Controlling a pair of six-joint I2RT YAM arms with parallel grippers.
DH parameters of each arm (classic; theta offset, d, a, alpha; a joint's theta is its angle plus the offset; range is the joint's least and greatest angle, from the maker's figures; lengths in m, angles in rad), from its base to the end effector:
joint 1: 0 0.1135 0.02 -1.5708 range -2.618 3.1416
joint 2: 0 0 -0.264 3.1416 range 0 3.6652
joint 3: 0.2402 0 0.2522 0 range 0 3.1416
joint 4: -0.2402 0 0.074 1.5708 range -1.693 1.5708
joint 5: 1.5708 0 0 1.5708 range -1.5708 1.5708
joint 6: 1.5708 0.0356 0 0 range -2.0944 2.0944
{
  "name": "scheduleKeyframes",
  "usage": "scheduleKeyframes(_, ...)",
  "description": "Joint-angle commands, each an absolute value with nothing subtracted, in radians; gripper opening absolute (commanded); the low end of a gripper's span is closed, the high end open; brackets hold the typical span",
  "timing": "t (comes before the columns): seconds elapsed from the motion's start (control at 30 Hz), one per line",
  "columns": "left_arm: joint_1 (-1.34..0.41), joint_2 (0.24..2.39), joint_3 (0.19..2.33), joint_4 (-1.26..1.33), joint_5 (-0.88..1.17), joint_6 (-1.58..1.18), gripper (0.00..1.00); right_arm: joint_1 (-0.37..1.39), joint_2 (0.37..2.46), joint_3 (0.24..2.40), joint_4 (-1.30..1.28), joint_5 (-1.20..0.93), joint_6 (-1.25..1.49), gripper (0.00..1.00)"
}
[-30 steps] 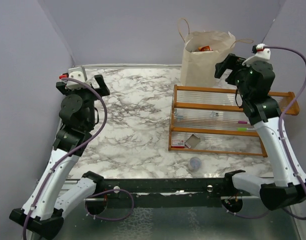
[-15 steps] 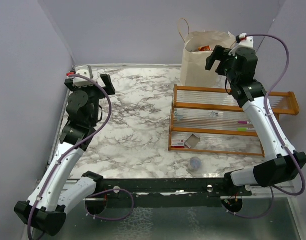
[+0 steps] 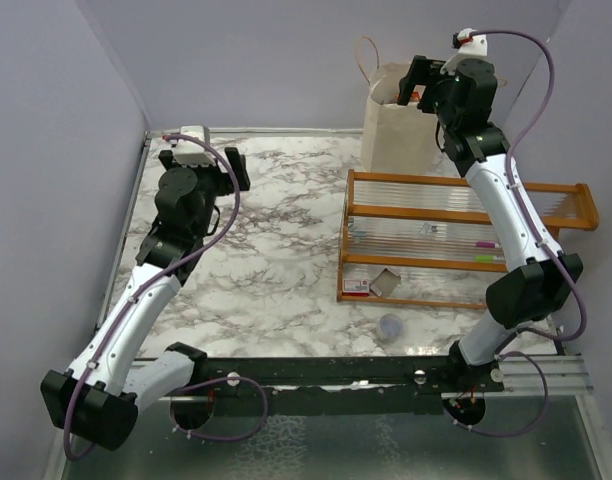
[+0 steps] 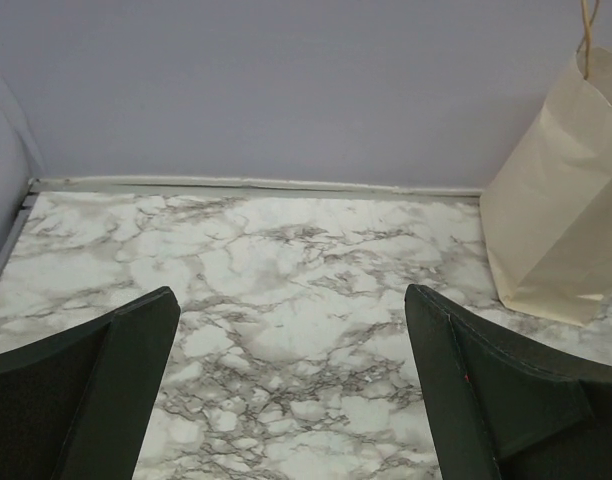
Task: Take the snacks out of the paper bag
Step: Move the paper bag to the center of the board.
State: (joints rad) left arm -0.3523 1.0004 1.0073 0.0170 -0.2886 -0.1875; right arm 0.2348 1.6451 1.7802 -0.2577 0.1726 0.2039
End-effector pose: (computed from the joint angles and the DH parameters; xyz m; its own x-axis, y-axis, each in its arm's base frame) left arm 0.2194 -0.0699 0.4000 0.0102 -0.1941 -0.9809 0.0668 0.9789 -0.1930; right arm 0.3734 0.0830 0.4559 -0.1293 0.1742 -0.9762 -0.0380 0.9829 0.1804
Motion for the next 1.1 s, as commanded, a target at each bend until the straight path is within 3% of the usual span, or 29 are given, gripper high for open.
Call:
scheduleKeyframes(0.0, -0.344, 1.066, 1.047, 0.058, -0.092, -0.265, 0.99, 0.24, 1.711, 1.875, -0.251, 0.145, 0.192, 0.99)
scheduleKeyframes(0.37, -0.344, 1.344, 1.4, -0.073, 0.153, -0.468, 0.99, 0.122, 1.822, 1.974, -0.24, 0.044, 0.342, 0.99)
scheduleKeyframes(0.63, -0.345, 1.27, 1.36, -0.174, 0.126, -0.458, 0.99, 0.091, 2.01, 2.184, -0.288, -0.009, 0.45, 0.99)
scheduleKeyframes(1.07, -0.344, 1.157, 1.31, -0.26, 0.021, -0.321, 0.99, 0.083, 2.102, 2.283, -0.318, 0.12, 0.529, 0.99)
